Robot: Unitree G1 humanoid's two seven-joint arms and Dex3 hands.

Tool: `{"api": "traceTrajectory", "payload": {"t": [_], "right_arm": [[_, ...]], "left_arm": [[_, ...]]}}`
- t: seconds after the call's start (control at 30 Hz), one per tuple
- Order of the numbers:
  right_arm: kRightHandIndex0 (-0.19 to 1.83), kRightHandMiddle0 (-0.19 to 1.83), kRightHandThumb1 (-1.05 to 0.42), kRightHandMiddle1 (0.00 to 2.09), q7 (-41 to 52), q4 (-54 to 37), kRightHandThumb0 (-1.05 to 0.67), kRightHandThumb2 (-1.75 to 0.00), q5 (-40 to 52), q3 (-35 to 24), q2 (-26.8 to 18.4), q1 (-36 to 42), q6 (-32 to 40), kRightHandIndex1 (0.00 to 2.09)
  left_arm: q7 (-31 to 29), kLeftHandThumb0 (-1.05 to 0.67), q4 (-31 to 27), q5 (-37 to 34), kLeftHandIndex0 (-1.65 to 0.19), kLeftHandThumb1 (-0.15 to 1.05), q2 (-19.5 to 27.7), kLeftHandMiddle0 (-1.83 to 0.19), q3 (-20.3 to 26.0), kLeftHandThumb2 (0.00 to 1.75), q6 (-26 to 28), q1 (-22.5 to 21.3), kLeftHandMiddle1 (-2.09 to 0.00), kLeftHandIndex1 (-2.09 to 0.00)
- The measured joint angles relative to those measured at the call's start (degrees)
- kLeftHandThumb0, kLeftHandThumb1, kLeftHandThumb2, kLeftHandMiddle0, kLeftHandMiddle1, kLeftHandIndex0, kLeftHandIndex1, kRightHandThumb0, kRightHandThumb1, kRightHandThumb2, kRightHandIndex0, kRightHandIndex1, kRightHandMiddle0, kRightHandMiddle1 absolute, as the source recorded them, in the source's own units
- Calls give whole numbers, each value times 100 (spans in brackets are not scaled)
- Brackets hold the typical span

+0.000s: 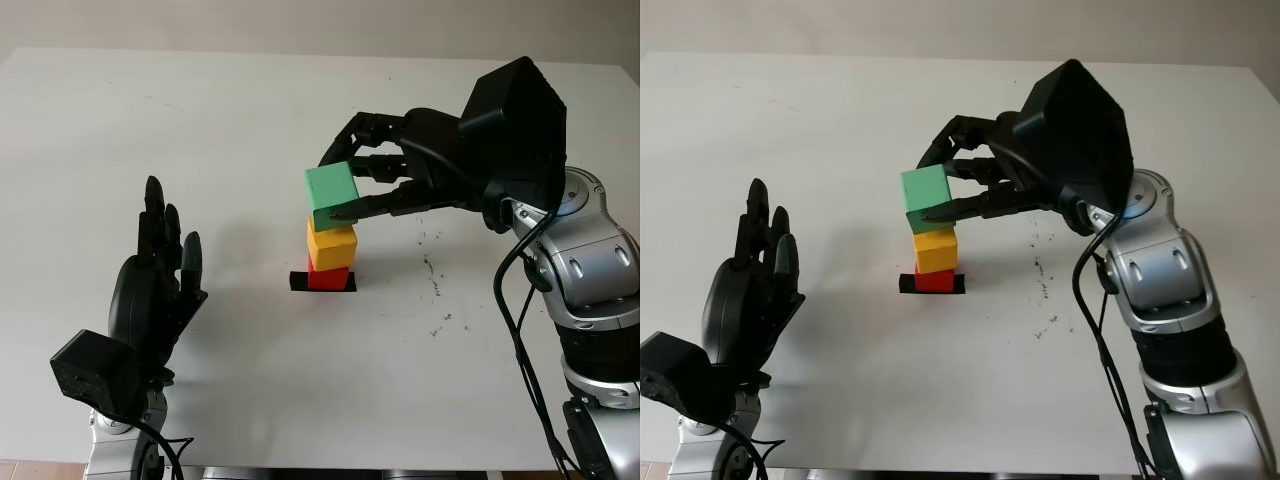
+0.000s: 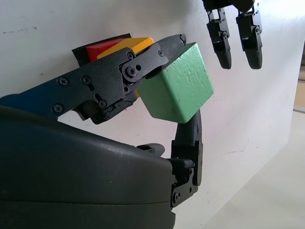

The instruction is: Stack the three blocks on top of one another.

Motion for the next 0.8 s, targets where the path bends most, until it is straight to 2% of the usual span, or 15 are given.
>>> {"api": "traceTrajectory", "payload": {"t": [0.8], "right_arm": [[33,32,-95,165,-10,229,-52,-5,-59,216,-56,64,-100,4]], "left_arm": [[14,-68,-64,56,19,105,25,17,4,62,143,13,-5,0]]}}
